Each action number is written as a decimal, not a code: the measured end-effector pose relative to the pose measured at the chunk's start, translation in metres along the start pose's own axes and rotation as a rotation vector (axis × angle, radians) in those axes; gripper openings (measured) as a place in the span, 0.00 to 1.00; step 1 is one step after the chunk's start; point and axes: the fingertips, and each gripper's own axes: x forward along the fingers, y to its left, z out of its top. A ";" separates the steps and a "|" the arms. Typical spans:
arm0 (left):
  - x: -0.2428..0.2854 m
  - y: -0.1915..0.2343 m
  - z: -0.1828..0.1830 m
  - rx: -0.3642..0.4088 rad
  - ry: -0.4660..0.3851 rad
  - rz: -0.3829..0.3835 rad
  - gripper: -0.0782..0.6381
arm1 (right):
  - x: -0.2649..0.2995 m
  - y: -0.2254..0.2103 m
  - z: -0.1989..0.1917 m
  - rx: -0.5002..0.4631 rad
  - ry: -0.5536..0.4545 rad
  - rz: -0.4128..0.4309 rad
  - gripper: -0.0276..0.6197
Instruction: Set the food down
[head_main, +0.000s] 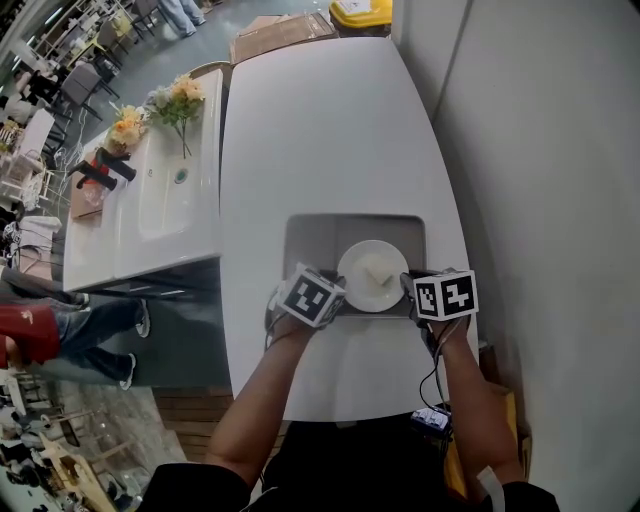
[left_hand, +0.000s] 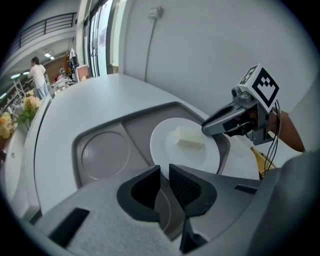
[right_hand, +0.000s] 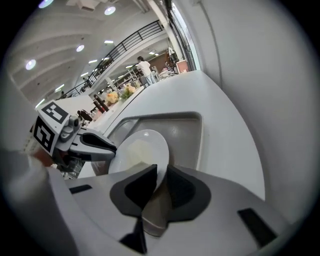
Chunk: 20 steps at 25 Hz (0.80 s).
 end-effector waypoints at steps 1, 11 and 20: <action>-0.001 0.000 0.001 0.012 -0.002 0.012 0.17 | 0.000 0.000 0.000 -0.028 0.006 -0.017 0.12; -0.005 0.003 -0.003 0.091 -0.062 0.119 0.17 | -0.009 0.000 0.013 -0.217 -0.090 -0.117 0.13; -0.123 -0.047 -0.002 -0.048 -0.783 -0.226 0.15 | -0.157 0.114 0.031 -0.241 -0.740 0.386 0.07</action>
